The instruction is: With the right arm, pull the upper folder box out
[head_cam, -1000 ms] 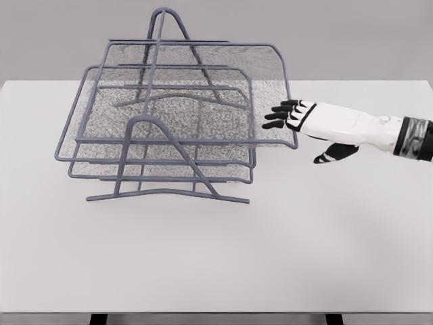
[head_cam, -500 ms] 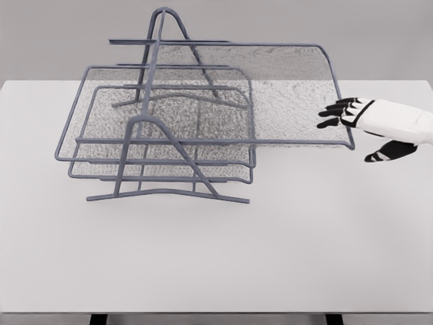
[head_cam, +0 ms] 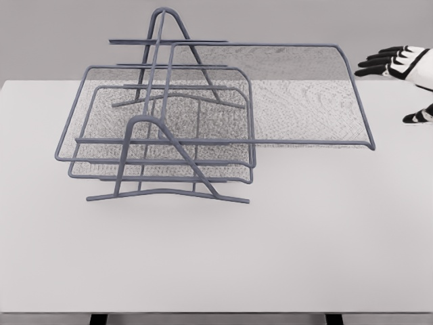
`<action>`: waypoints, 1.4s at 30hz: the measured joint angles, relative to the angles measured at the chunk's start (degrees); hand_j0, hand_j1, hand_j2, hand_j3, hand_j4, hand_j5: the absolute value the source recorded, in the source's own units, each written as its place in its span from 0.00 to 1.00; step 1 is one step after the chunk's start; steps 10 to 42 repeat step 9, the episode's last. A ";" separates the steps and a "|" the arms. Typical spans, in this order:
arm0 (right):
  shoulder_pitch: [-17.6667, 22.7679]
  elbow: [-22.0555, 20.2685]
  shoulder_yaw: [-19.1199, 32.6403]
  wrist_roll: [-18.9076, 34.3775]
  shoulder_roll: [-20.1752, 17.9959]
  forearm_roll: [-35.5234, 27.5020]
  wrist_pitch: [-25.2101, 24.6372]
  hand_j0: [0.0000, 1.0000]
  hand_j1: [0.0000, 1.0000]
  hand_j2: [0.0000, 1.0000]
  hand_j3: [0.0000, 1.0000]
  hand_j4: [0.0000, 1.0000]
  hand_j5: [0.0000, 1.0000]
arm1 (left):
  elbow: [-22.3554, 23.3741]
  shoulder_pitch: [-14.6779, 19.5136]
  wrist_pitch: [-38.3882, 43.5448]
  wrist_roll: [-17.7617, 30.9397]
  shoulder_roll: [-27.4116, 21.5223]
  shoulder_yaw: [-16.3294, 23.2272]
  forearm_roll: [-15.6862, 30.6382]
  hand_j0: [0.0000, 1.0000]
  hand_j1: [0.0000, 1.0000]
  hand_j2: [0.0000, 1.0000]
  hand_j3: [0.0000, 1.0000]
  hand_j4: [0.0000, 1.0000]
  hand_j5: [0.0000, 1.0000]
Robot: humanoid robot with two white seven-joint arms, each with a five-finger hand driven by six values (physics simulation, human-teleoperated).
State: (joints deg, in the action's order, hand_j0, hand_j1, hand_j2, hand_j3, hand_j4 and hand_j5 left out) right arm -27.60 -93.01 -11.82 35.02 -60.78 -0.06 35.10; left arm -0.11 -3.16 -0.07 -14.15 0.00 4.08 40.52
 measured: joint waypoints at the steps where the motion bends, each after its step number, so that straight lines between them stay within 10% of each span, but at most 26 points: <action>1: -1.14 -0.84 -0.71 0.00 0.31 -0.84 -0.01 1.00 1.00 1.00 1.00 1.00 1.00 | 0.00 0.00 0.00 0.00 0.00 -0.01 0.00 1.00 1.00 1.00 1.00 1.00 1.00; 9: -5.19 -3.12 -9.11 0.02 9.62 -2.42 0.08 1.00 1.00 1.00 1.00 1.00 1.00 | 0.10 0.00 0.13 0.05 0.00 0.00 -0.02 1.00 1.00 1.00 1.00 1.00 1.00; 42: -5.19 -3.12 -9.11 0.02 9.62 -2.42 0.08 1.00 1.00 1.00 1.00 1.00 1.00 | 0.10 0.00 0.13 0.05 0.00 0.00 -0.02 1.00 1.00 1.00 1.00 1.00 1.00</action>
